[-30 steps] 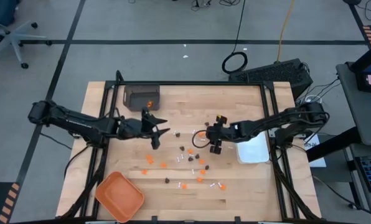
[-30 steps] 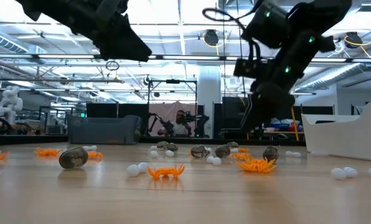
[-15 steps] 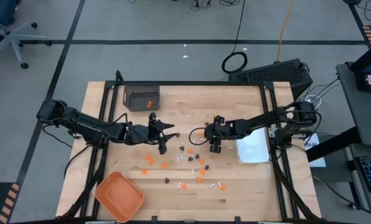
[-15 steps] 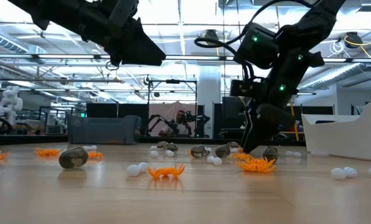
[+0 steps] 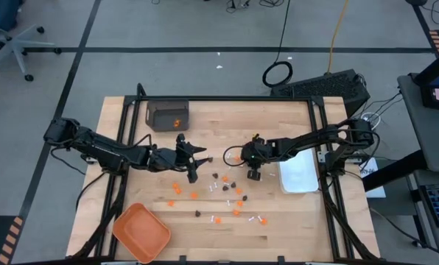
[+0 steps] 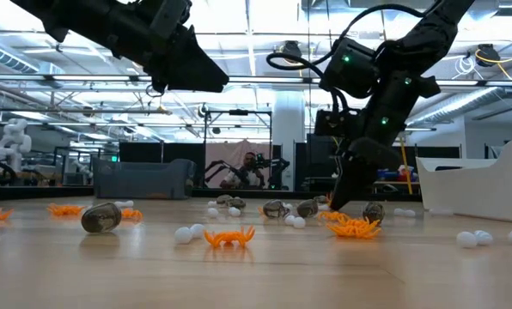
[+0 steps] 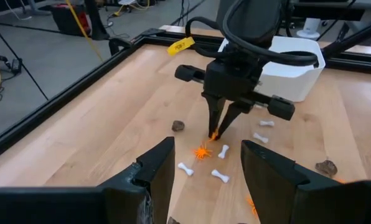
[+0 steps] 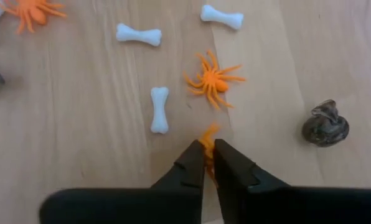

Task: Sort Halloween decoration
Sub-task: Put the orange spider toy into the black bin

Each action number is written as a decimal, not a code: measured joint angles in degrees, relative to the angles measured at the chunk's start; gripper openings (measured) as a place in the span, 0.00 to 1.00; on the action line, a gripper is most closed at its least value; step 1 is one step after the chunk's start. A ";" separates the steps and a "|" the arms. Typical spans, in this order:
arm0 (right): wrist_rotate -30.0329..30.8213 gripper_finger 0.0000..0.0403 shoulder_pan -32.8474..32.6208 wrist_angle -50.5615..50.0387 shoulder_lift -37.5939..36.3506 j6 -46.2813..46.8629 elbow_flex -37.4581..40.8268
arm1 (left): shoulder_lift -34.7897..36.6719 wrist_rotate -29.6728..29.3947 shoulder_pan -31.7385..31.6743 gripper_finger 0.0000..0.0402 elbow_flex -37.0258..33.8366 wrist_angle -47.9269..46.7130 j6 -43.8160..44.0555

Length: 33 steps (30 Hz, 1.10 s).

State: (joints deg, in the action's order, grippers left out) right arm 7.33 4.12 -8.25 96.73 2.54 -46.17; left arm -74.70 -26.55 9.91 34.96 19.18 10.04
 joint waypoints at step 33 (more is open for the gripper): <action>-10.30 0.00 -11.37 36.08 -2.71 -2.47 0.17 | -13.18 8.79 6.03 0.45 0.00 21.28 -9.15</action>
State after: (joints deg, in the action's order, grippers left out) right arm -2.96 -7.25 27.82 94.02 0.07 -46.00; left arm -87.87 -17.75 15.94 34.96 40.46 0.90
